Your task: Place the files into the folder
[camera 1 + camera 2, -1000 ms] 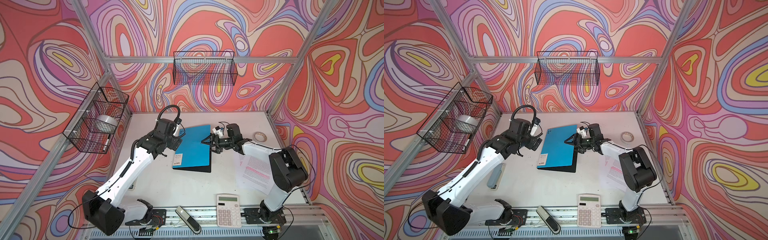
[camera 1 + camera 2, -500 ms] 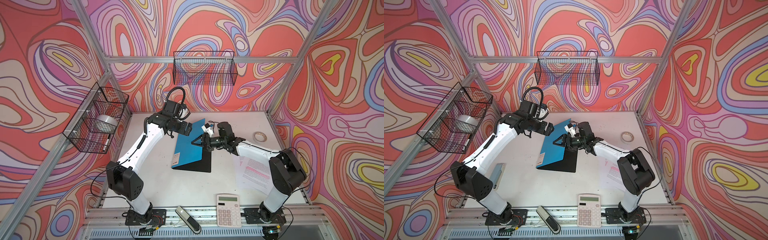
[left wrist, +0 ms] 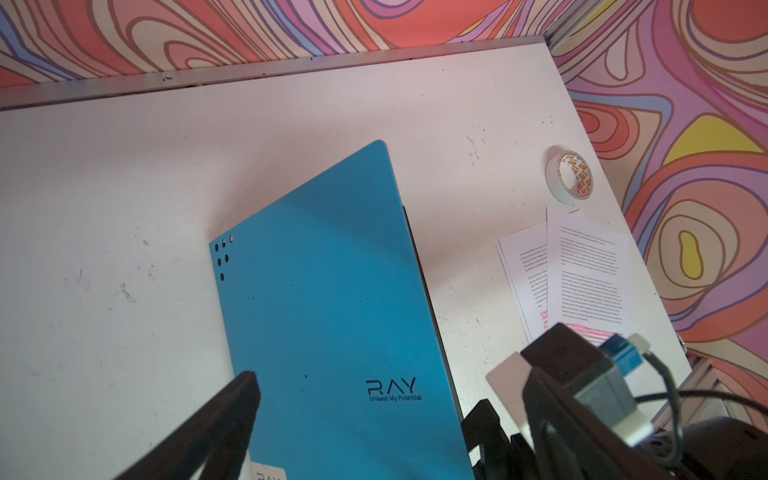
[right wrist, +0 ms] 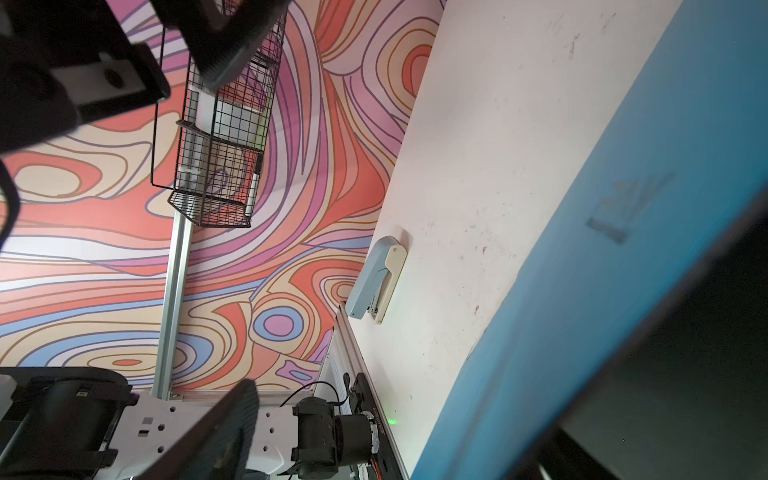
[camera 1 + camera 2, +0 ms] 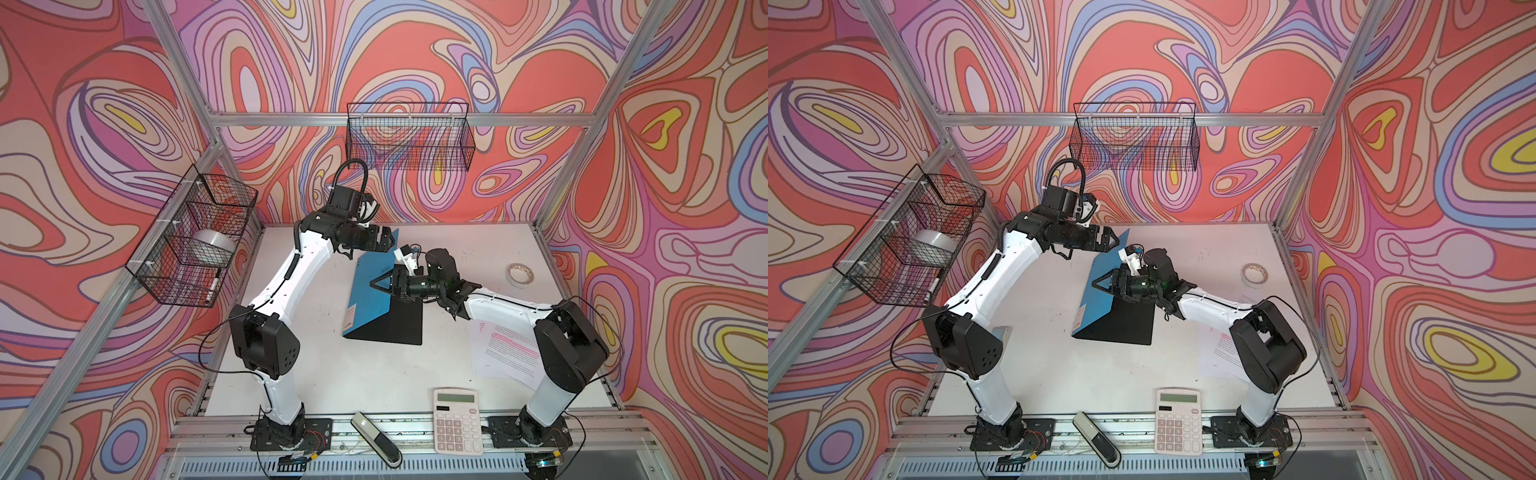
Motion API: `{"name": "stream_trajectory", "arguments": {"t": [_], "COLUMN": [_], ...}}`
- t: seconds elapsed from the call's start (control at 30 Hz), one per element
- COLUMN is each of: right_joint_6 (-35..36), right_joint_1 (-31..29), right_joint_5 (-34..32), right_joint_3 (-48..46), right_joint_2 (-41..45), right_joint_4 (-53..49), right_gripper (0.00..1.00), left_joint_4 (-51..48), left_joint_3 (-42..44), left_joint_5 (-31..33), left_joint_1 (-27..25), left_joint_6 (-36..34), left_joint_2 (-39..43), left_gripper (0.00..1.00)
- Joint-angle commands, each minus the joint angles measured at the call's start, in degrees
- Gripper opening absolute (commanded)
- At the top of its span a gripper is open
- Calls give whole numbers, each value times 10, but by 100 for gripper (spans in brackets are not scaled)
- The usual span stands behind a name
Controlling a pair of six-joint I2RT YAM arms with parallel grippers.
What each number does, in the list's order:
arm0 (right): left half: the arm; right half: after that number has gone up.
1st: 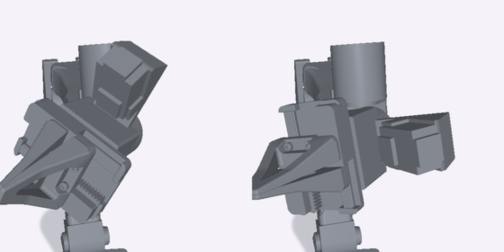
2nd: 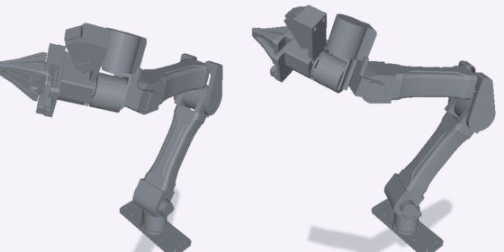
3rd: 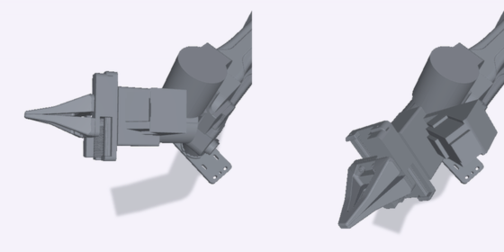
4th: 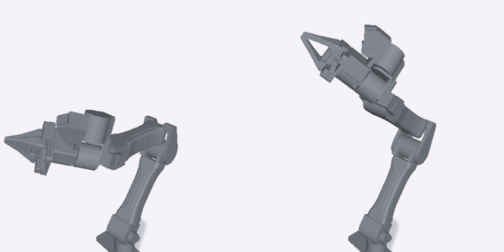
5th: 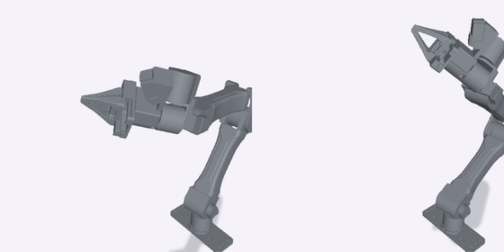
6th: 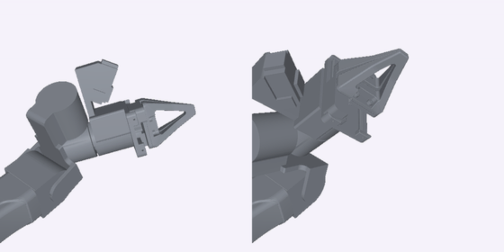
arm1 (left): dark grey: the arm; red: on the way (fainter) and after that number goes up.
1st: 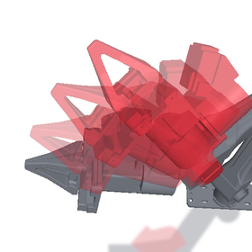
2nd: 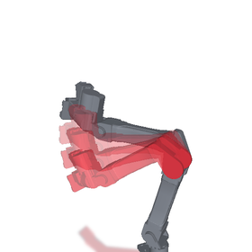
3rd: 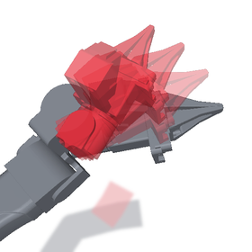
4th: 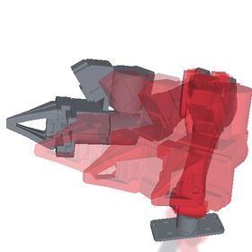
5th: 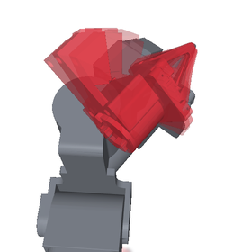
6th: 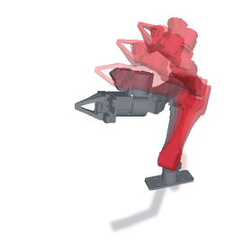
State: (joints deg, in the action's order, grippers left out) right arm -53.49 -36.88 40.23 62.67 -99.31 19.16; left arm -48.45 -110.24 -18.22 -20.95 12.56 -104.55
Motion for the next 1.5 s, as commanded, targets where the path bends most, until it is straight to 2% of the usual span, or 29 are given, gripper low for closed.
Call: {"name": "stream_trajectory", "arguments": {"t": [0.0,0.3,0.5,0.73,0.87,1.13,1.47], "right_joint_6": [-35,-55,-72,-98,-99,-102,-105], "right_joint_1": [-5,-12,-12,-12,-12,-12,-12], "right_joint_5": [-21,-55,-56,-53,-46,-39,-30], "right_joint_3": [-19,-32,-29,-30,-26,-17,-3], "right_joint_2": [10,20,7,-13,-16,-19,-39], "right_joint_4": [83,137,173,218,220,218,219], "right_gripper": [92,91,91,91,91,91,91], "left_joint_4": [-38,-50,-50,-59,-62,-67,-69], "left_joint_3": [-24,-29,-24,-15,-15,-9,-2], "left_joint_5": [-10,19,15,54,100,150,196], "left_joint_1": [2,2,2,-3,-6,-7,-7], "left_joint_6": [19,31,34,23,13,2,-13], "left_joint_2": [-26,-37,-41,-50,-50,-45,-44], "left_gripper": [100,100,100,100,96,85,81]}}
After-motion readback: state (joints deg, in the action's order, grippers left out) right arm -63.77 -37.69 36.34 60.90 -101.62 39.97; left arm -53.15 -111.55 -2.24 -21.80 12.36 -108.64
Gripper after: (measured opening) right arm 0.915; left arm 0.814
